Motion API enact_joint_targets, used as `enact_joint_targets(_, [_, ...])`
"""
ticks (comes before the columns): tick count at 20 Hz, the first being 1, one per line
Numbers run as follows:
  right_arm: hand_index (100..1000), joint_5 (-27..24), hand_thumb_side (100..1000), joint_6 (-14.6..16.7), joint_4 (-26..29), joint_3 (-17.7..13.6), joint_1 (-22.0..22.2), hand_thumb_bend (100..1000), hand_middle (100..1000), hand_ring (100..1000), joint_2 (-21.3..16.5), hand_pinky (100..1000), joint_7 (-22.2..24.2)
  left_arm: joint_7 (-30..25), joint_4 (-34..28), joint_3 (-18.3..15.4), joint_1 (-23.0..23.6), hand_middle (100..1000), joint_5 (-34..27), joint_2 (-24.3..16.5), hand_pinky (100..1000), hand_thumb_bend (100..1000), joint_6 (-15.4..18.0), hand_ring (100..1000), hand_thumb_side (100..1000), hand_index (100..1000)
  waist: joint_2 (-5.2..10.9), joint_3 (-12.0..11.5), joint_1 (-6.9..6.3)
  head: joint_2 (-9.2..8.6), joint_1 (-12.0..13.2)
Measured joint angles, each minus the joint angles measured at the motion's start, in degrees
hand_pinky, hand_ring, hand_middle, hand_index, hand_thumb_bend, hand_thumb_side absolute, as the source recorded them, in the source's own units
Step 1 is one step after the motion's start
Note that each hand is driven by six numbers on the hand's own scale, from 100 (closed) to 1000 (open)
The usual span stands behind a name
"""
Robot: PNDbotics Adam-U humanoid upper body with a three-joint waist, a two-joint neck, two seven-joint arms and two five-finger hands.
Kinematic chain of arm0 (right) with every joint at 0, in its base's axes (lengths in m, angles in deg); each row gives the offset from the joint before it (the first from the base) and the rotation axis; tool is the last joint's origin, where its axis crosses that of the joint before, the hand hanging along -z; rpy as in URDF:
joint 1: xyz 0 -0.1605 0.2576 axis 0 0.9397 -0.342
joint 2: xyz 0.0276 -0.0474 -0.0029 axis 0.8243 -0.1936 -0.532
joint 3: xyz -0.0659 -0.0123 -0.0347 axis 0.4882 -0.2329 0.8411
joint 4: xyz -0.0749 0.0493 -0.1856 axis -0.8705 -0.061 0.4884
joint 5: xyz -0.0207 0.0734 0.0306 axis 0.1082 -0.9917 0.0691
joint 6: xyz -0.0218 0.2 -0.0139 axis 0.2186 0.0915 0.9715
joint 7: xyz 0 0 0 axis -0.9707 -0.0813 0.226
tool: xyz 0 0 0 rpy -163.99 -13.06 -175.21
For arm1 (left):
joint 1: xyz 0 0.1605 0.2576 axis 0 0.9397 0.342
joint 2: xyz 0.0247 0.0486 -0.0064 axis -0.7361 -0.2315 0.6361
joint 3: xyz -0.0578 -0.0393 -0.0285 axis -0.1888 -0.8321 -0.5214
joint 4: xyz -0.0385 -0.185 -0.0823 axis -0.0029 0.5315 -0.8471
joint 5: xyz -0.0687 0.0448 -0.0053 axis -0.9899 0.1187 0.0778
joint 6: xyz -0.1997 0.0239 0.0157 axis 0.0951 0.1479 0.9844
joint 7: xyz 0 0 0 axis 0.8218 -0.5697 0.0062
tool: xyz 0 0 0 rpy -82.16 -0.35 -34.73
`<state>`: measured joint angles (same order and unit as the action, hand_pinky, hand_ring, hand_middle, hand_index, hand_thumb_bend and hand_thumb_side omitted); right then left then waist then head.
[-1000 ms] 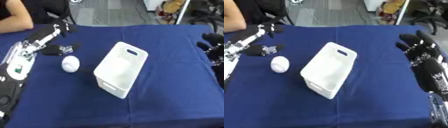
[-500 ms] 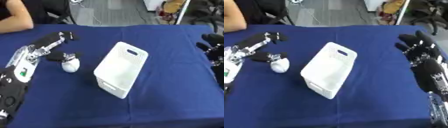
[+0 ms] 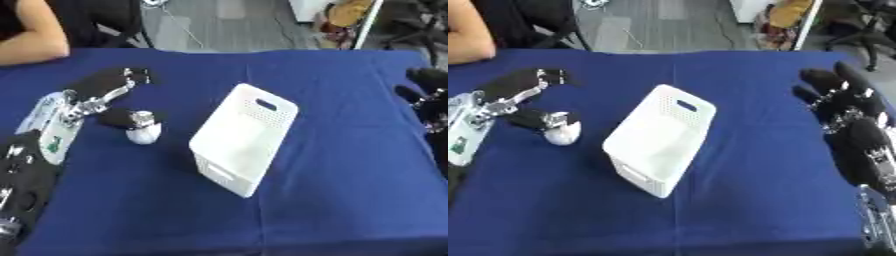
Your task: Pick up objects on the table and place them in the box.
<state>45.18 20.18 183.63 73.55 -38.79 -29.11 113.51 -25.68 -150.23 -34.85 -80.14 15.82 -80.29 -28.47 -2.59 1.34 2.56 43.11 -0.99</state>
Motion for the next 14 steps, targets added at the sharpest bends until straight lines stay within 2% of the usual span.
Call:
enact_joint_targets(7, [1000, -0.01, 592, 0.01, 0.00, 0.01, 0.00, 126, 890, 1000, 0.00, 973, 0.02, 2.84, 2.24, 0.48, -0.45, 791, 4.54, 0.00, 734, 618, 1.15, 765, 858, 876, 0.03, 0.00, 0.00, 0.00, 0.01])
enact_joint_targets(14, [1000, -0.01, 591, 0.01, 0.00, 0.01, 0.00, 125, 890, 1000, 0.00, 973, 0.02, 1.07, 3.88, 1.25, -0.36, 778, 4.85, -0.31, 715, 572, 2.58, 743, 885, 864, 0.03, 0.03, 0.00, 0.00, 0.02])
